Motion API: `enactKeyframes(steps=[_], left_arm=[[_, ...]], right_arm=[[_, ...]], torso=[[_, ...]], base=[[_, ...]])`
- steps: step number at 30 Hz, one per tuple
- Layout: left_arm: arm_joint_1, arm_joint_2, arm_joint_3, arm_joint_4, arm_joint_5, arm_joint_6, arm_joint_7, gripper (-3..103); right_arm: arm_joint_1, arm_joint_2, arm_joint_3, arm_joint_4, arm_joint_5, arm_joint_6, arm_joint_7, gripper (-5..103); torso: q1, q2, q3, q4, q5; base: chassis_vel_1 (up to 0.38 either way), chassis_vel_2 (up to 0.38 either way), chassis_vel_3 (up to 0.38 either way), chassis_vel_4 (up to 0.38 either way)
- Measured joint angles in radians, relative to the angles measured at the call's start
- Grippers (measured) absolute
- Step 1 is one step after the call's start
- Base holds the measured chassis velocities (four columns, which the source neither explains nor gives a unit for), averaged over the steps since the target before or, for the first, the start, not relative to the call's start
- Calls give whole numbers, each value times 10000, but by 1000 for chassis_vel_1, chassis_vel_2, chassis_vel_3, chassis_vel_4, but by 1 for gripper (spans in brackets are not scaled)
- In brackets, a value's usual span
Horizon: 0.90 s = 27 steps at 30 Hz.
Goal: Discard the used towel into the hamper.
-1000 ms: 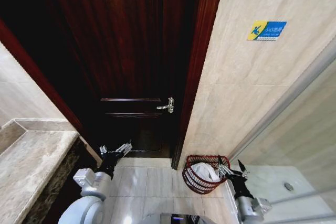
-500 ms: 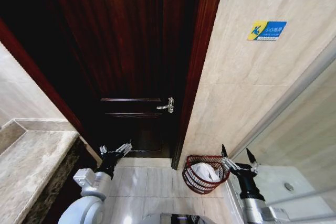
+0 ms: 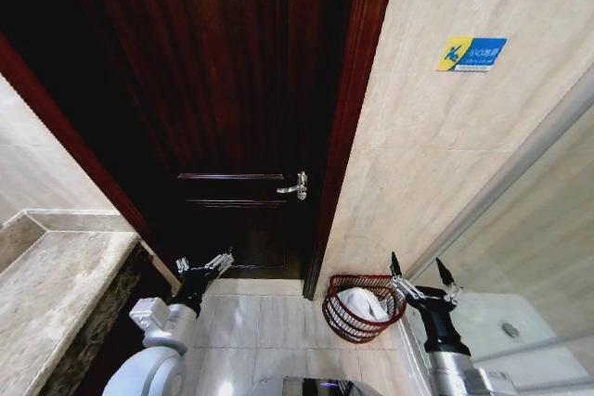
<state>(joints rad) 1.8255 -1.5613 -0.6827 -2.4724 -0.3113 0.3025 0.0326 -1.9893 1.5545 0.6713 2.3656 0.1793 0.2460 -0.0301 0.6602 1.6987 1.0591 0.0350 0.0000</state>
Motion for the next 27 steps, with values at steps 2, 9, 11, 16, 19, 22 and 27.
enactKeyframes(steps=[2, 9, 11, 16, 19, 22, 27], left_arm=[[0, 1, 0, 0, 0, 0, 0, 97], [0, 0, 0, 0, 0, 0, 0, 97], [0, 0, 0, 0, 0, 0, 0, 97], [0, 0, 0, 0, 0, 0, 0, 97], [0, 0, 0, 0, 0, 0, 0, 97], [0, 0, 0, 0, 0, 0, 0, 97], [0, 0, 0, 0, 0, 0, 0, 97]], right_arm=[[63, -42, -2, -49, 67, -8, -12, 100], [341, -125, -101, -209, 125, -198, -33, 100], [398, -157, -108, -241, 162, -265, -26, 100], [539, -224, -110, -281, 240, -411, -9, 100], [547, -227, -110, -283, 245, -419, -6, 100], [549, -229, -109, -286, 249, -422, -4, 100], [548, -229, -107, -286, 252, -422, 0, 100]], torso=[[0, 0, 0, 0, 0], [0, 0, 0, 0, 0], [0, 0, 0, 0, 1], [0, 0, 0, 0, 0], [0, 0, 0, 0, 0], [0, 0, 0, 0, 0], [0, 1, 0, 0, 0]], base=[[0, 0, 0, 0], [0, 0, 0, 0], [0, 0, 0, 0], [0, 0, 0, 0], [0, 0, 0, 0], [0, 0, 0, 0], [0, 0, 0, 0]])
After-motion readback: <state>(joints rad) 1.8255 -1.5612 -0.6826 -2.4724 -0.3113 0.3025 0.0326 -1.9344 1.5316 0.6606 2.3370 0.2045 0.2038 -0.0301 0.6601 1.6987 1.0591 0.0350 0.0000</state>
